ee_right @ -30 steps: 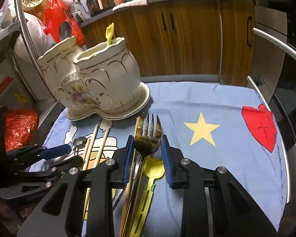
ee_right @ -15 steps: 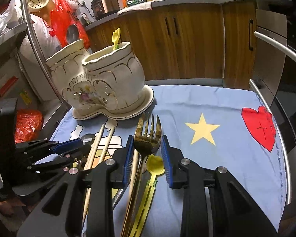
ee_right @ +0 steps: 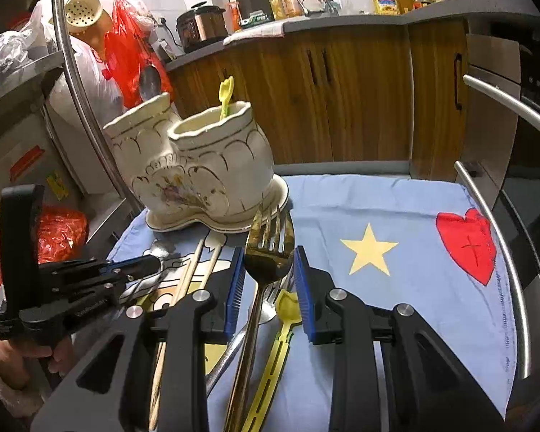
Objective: Organize utensils
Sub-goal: 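Lift the small spoon with the left tool while the right tool carries the gold fork to the holder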
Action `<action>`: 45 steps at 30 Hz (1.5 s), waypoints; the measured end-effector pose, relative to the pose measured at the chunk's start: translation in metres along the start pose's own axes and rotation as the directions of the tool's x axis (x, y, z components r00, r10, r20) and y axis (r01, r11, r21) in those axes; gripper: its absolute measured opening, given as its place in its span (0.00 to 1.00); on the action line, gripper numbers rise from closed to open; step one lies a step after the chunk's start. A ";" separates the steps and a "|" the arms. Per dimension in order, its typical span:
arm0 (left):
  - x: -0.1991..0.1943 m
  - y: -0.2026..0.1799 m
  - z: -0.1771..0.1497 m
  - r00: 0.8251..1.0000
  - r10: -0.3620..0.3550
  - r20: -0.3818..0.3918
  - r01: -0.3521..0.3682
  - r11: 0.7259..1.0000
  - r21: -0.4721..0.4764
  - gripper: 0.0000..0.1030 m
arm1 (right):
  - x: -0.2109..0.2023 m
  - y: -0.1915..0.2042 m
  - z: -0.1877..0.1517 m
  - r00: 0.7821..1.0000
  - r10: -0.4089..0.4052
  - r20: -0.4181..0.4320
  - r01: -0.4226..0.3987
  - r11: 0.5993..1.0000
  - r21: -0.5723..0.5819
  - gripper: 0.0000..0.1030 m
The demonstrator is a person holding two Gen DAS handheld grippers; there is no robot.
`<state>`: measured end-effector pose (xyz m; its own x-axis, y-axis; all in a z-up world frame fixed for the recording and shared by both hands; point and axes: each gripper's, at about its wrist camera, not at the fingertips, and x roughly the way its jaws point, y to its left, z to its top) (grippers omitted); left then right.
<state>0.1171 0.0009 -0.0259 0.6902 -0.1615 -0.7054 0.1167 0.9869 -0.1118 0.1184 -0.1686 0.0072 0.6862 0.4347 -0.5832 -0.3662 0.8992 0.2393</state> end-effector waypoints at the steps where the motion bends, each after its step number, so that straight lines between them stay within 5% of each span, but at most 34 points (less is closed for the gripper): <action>1: -0.004 -0.001 0.000 1.000 -0.008 0.014 0.008 1.000 0.001 0.03 | -0.001 0.001 0.000 1.000 0.000 0.006 0.000 1.000 -0.001 0.26; 18: -0.056 -0.003 0.004 0.970 -0.072 0.231 0.064 0.997 0.039 0.03 | -0.056 0.026 0.005 0.973 -0.011 0.229 0.028 0.997 -0.072 0.26; 45: -0.086 0.015 0.002 0.946 -0.103 0.308 0.105 0.994 0.011 0.03 | -0.091 0.071 0.012 0.913 -0.014 0.407 0.083 0.985 -0.151 0.25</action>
<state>0.0611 0.0295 0.0349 0.8605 -0.2559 -0.4404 0.1961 0.9644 -0.1773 0.0374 -0.1436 0.0867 0.8877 0.4043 -0.2202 -0.3990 0.9143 0.0700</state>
